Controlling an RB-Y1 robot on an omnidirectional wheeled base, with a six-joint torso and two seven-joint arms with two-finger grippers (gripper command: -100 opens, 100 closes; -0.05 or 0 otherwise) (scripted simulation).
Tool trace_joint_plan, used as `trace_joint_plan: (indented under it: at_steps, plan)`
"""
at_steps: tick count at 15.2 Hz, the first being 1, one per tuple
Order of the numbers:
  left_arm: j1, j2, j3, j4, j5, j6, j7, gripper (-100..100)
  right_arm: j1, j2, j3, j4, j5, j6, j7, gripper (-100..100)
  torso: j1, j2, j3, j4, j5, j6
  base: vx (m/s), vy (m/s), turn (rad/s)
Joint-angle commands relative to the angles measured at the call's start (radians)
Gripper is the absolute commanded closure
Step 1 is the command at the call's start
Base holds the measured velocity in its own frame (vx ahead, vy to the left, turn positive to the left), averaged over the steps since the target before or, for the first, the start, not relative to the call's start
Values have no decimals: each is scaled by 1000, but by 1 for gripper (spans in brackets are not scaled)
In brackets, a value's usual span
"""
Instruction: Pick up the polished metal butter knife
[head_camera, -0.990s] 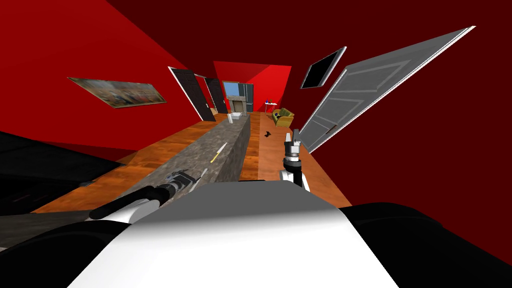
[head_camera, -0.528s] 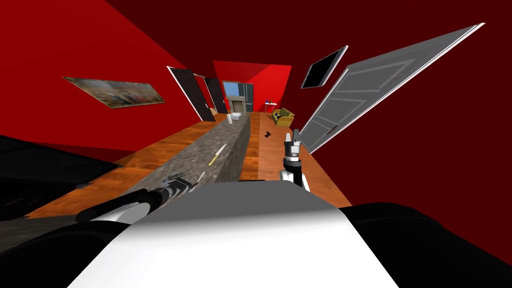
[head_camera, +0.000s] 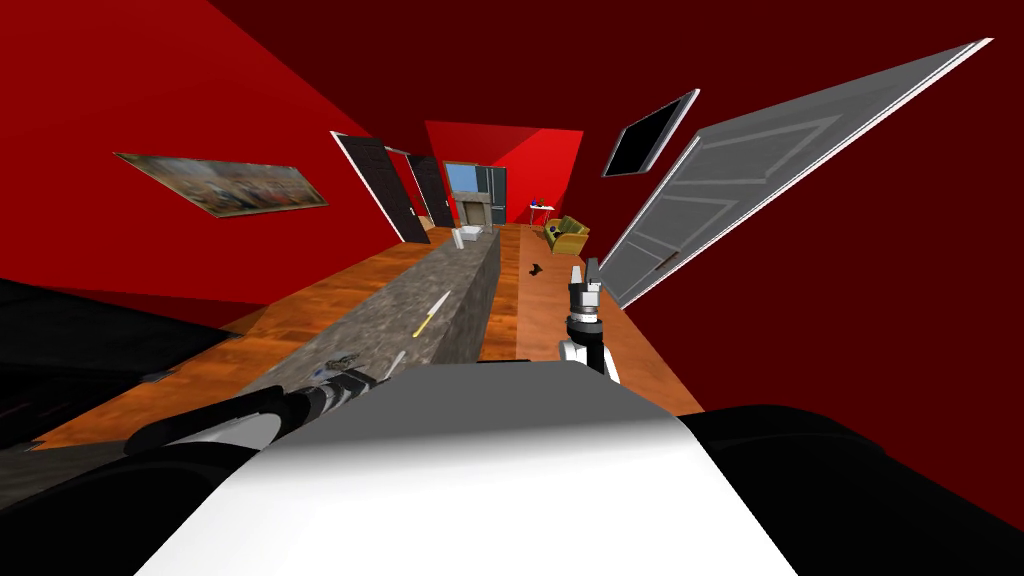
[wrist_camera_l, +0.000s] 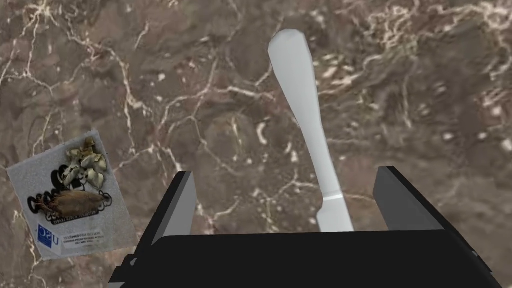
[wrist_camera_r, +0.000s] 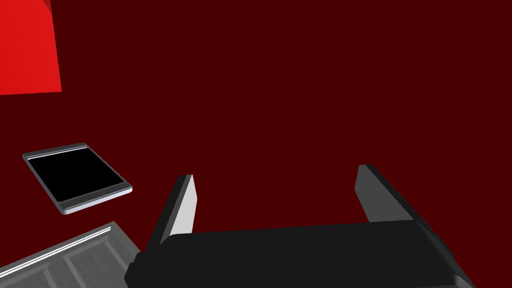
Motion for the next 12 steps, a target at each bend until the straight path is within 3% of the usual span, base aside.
trace_joint_plan:
  at_steps: [1,2,4,9,12]
  plan:
    - [9,6,13,0,18,42,22,-100,0,0,0,0,0,0,0,0,0,0,0,0,0,0,61,-2,-2]
    - [22,11,27,2,42,67,46,-100,0,0,0,0,0,0,0,0,0,0,0,0,0,0,75,8,-1]
    - [22,11,27,2,42,86,46,-100,0,0,0,0,0,0,0,0,1,-1,0,0,0,0,57,4,-2]
    - [57,23,62,7,101,193,105,-100,0,0,0,0,0,0,0,0,0,0,0,0,0,0,59,-4,-3]
    - [66,26,71,9,116,223,121,-100,0,0,0,0,0,0,0,0,0,0,0,0,0,0,57,-2,0]
